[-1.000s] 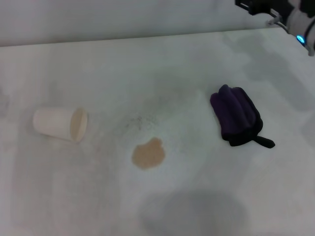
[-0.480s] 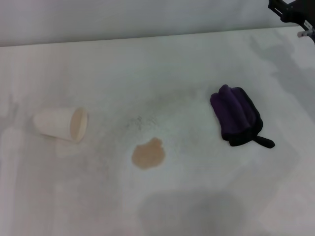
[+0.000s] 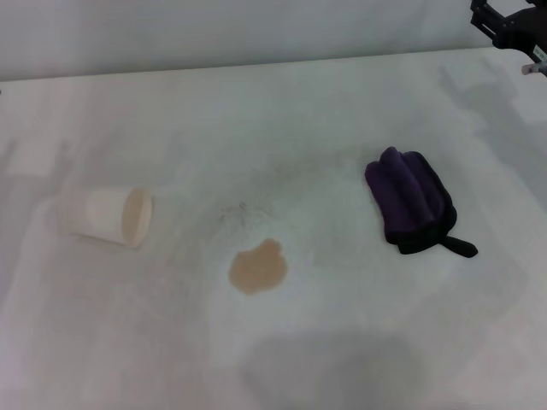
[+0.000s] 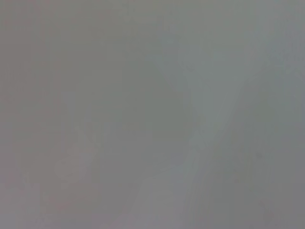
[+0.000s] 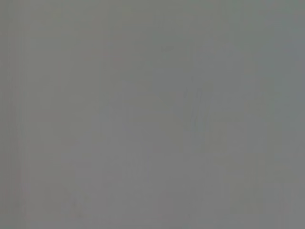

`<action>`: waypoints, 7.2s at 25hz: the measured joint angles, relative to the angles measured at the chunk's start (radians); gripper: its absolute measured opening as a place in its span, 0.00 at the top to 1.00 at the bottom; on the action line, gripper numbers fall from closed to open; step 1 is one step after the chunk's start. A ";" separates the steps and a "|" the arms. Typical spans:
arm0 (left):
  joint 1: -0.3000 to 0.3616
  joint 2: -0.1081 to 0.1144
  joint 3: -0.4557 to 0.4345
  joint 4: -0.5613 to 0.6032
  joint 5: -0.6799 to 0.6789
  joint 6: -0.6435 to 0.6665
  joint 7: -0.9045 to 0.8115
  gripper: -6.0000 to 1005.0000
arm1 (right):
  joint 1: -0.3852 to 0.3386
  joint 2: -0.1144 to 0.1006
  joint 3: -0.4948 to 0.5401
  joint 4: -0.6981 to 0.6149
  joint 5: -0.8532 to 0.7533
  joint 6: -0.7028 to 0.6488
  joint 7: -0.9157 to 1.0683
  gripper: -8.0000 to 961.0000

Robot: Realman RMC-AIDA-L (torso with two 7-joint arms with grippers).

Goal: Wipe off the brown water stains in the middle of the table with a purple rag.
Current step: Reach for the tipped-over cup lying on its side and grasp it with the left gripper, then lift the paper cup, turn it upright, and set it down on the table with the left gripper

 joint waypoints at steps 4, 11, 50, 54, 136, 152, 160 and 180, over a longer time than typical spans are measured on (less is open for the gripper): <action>-0.098 0.048 0.020 -0.175 0.275 0.047 -0.285 0.13 | 0.000 0.001 0.004 0.011 0.000 0.000 0.001 0.13; -0.226 0.063 0.154 -0.490 0.546 0.201 -0.468 0.13 | 0.008 0.000 0.001 0.029 0.000 0.001 0.002 0.13; -0.778 -0.067 0.313 -0.996 1.483 0.154 -0.333 0.13 | 0.099 0.005 0.006 0.131 0.115 -0.024 0.045 0.13; -0.774 -0.066 0.313 -0.957 1.475 0.146 -0.330 0.13 | 0.099 0.005 0.000 0.131 0.115 -0.019 0.052 0.13; -0.117 -0.082 0.307 -0.145 -0.031 -0.177 0.192 0.37 | 0.033 -0.006 -0.025 0.102 0.105 0.027 0.053 0.13; -0.056 -0.086 0.308 -0.072 -0.070 -0.271 0.216 0.37 | 0.031 -0.005 -0.061 0.102 0.104 0.053 0.080 0.13; -0.018 -0.087 0.307 -0.028 -0.077 -0.283 0.313 0.37 | 0.030 -0.005 -0.082 0.093 0.103 0.053 0.080 0.13; 0.029 -0.089 0.307 0.004 -0.076 -0.297 0.344 0.37 | 0.022 -0.005 -0.087 0.091 0.103 0.092 0.103 0.13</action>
